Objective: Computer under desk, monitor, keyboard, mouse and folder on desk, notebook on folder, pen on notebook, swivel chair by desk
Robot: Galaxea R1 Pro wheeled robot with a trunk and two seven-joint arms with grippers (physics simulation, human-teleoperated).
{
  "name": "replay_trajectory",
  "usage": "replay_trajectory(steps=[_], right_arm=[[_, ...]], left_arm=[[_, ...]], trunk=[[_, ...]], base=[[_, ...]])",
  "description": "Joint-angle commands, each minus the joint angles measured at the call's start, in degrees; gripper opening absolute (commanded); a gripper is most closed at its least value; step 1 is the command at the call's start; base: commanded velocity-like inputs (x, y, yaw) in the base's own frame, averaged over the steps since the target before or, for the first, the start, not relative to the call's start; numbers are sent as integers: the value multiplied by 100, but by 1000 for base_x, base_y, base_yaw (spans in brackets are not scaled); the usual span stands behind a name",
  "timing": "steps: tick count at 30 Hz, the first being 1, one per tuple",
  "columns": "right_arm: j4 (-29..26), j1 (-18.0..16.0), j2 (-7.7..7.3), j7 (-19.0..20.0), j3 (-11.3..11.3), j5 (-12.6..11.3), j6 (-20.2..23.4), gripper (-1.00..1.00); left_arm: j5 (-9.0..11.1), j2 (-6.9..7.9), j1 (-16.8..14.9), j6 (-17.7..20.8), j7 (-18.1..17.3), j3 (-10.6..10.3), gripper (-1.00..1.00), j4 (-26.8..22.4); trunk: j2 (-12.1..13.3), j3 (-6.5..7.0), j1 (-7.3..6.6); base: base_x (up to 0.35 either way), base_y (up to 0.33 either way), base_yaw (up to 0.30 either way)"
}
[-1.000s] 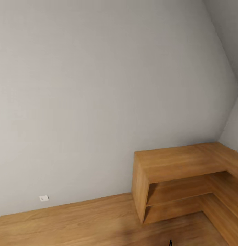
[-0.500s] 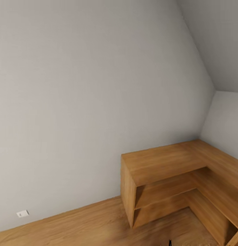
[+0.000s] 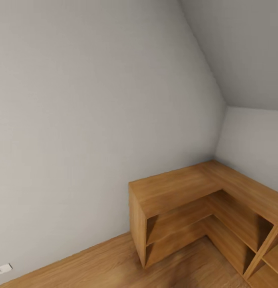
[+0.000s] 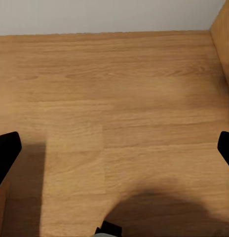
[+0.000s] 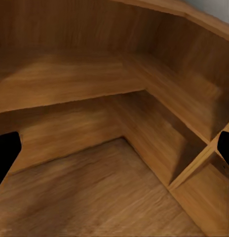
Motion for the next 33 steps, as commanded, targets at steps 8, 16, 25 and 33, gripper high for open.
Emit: replay_trajectory(steps=[8,16,25,33], right_arm=[[15,515,-39,710,57,-37,59,100],[15,835,-31,982,46,-74,45,100],[15,898,12,1022,33,-106,43,100],[9,905,23,1026,32,-112,43,100]], left_arm=[[-36,190,2,-11,-27,70,100,201],[-32,516,5,-273,-52,72,100,1201],[-25,583,10,-1461,-63,74,100,1378],[-25,578,10,-1674,-53,74,100,1397]], trunk=[[-4,8,1],[-4,11,1],[-4,10,1],[-4,-6,1]], base=[[218,0,-245],[268,0,-256],[220,0,-267],[268,0,-287]])
